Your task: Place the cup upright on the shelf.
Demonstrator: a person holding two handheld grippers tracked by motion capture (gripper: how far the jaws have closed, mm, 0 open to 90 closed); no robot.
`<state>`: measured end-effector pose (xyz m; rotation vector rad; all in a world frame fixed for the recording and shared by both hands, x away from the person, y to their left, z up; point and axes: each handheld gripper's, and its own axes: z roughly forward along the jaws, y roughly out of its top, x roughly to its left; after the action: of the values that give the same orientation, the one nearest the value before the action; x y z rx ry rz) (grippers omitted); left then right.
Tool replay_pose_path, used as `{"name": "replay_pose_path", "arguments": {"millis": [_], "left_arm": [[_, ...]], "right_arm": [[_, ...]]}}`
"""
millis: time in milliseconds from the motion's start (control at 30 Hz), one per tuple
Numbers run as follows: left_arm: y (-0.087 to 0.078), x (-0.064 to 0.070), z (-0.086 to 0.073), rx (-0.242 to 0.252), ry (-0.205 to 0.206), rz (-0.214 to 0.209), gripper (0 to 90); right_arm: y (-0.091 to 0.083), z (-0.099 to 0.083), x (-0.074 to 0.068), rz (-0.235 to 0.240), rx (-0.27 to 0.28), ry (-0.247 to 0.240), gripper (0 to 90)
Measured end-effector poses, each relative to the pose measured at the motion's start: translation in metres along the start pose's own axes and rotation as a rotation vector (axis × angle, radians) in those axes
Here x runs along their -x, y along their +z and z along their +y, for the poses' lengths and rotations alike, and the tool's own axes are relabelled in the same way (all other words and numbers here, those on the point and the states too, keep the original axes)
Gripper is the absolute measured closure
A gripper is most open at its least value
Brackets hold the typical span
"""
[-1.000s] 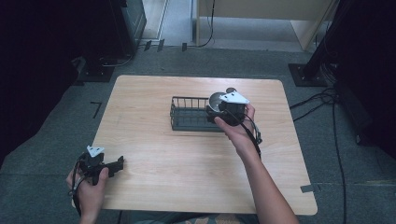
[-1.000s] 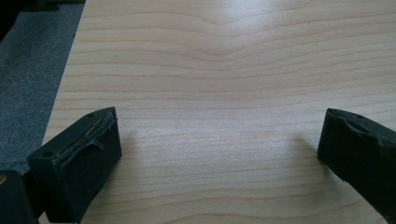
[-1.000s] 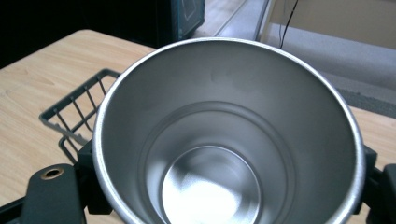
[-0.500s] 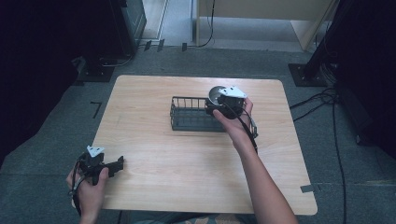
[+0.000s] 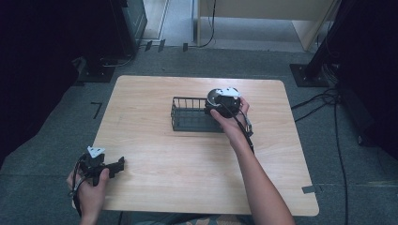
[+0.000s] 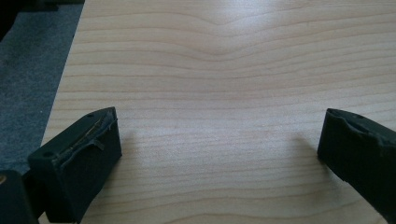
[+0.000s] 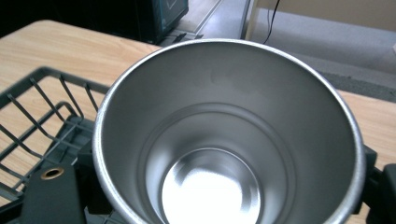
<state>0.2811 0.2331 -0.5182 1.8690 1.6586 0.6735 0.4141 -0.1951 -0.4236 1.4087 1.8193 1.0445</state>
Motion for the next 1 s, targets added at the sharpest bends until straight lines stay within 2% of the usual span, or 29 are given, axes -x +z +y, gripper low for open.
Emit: {"name": "replay_pose_path", "arguments": {"millis": [367,567,800,967,1000], "left_arm": [[0.000,0.000,0.000,0.000,0.001,-0.001,0.0],[0.000,0.000,0.000,0.000,0.002,-0.001,0.0],[0.000,0.000,0.000,0.000,0.002,-0.001,0.0],[0.000,0.000,0.000,0.000,0.002,-0.001,0.0],[0.000,0.000,0.000,0.000,0.001,-0.001,0.0]], "right_arm": [[0.011,-0.011,-0.003,0.000,-0.047,-0.006,18.0],[0.013,-0.013,-0.004,0.019,-0.070,0.002,17.9],[0.015,-0.014,-0.005,0.013,-0.097,0.000,17.5],[0.013,-0.013,-0.004,0.044,-0.094,0.005,12.1],[0.011,-0.012,-0.003,0.046,-0.087,0.007,8.1]]}}
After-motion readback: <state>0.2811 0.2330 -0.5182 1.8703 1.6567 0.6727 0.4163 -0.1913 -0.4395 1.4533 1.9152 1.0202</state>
